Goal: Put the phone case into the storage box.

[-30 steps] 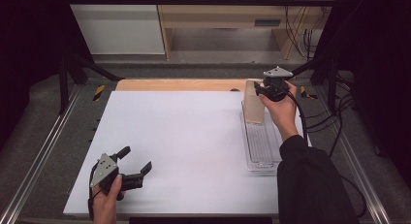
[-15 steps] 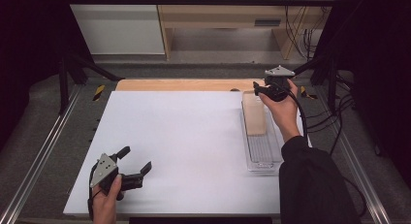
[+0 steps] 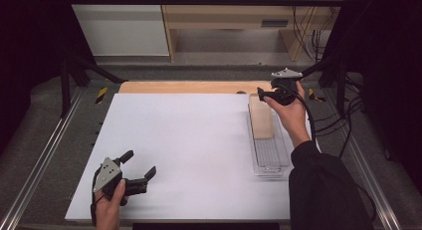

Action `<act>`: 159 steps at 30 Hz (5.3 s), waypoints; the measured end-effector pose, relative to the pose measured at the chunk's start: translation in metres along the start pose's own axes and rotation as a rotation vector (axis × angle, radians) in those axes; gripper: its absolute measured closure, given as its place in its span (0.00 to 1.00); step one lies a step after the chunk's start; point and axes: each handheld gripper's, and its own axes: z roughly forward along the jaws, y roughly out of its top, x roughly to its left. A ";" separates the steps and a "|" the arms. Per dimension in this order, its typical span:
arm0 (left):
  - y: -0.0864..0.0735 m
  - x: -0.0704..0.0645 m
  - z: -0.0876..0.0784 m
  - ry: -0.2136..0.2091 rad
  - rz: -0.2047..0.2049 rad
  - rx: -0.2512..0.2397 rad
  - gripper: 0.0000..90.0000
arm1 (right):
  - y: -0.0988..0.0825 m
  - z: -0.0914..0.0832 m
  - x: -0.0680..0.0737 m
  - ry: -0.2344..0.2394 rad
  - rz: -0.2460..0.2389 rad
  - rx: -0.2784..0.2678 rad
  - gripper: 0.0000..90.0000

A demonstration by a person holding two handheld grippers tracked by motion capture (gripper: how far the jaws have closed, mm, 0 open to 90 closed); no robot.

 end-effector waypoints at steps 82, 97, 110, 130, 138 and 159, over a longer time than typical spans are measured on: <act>-0.003 0.001 0.001 0.045 0.009 0.018 0.02 | 0.015 -0.071 0.027 0.190 0.101 -0.203 0.05; -0.004 0.003 0.000 0.051 0.008 0.020 0.02 | 0.015 -0.073 0.024 0.185 0.133 -0.182 0.04; -0.003 0.003 -0.001 0.051 0.010 0.011 0.02 | 0.015 -0.083 0.022 0.165 0.081 -0.229 0.04; -0.002 0.006 -0.003 0.060 -0.001 0.000 0.02 | 0.007 -0.109 0.012 0.176 0.115 -0.308 0.04; -0.002 0.005 -0.002 0.053 -0.005 -0.004 0.02 | 0.005 -0.117 0.013 0.188 0.128 -0.316 0.04; 0.000 0.006 0.007 0.033 -0.007 -0.005 0.02 | -0.010 -0.122 0.008 0.188 0.127 -0.305 0.03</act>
